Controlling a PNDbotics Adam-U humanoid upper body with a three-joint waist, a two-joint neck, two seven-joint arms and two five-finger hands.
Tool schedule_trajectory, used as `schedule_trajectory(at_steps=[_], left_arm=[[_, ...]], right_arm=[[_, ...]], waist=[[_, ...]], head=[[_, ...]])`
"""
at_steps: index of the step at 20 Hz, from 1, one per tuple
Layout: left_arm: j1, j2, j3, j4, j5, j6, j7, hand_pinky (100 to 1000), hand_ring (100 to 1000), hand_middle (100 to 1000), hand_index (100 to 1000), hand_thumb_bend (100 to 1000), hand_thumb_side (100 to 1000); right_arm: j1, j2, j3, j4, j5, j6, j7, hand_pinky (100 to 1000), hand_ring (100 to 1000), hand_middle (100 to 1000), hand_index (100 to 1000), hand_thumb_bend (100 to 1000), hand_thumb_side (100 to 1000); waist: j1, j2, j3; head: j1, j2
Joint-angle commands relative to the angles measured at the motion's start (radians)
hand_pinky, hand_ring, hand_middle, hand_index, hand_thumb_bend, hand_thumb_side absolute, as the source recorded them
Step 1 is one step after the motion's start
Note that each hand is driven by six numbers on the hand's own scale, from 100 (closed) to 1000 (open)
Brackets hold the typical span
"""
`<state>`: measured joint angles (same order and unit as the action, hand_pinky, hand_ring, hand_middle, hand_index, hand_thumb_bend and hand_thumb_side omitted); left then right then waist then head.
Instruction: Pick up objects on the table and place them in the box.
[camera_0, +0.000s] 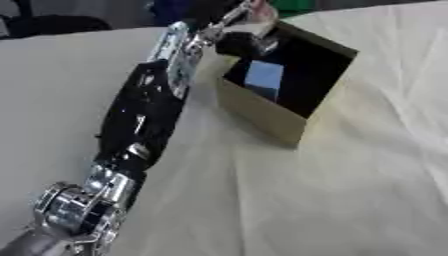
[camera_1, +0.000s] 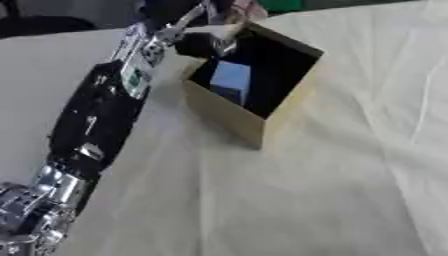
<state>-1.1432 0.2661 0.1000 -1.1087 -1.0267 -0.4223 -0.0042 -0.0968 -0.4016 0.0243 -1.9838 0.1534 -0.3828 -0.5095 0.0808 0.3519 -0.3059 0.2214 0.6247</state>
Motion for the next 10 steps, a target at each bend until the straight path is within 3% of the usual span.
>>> schedule_trajectory(at_steps=[1,10], left_arm=[[0.005,0.063,0.016,-0.096,0.052,0.014,0.051,999,959,783,925,273,841],[0.201,0.184,0.03,-0.313,0.186,0.119,0.185,1000,944,768,918,181,886]], right_arm=[[0.008,-0.033,-0.019,-0.016,0.013,-0.002,-0.017,652,817,635,741,100,816],[0.051,-0.052,-0.051,-0.016,0.023,-0.007,-0.057,653,812,635,739,100,808]], waist=[[-0.008,-0.036,0.016],[-0.026,-0.083,0.102]], head=[[-0.035,0.022],[-0.113,0.084]])
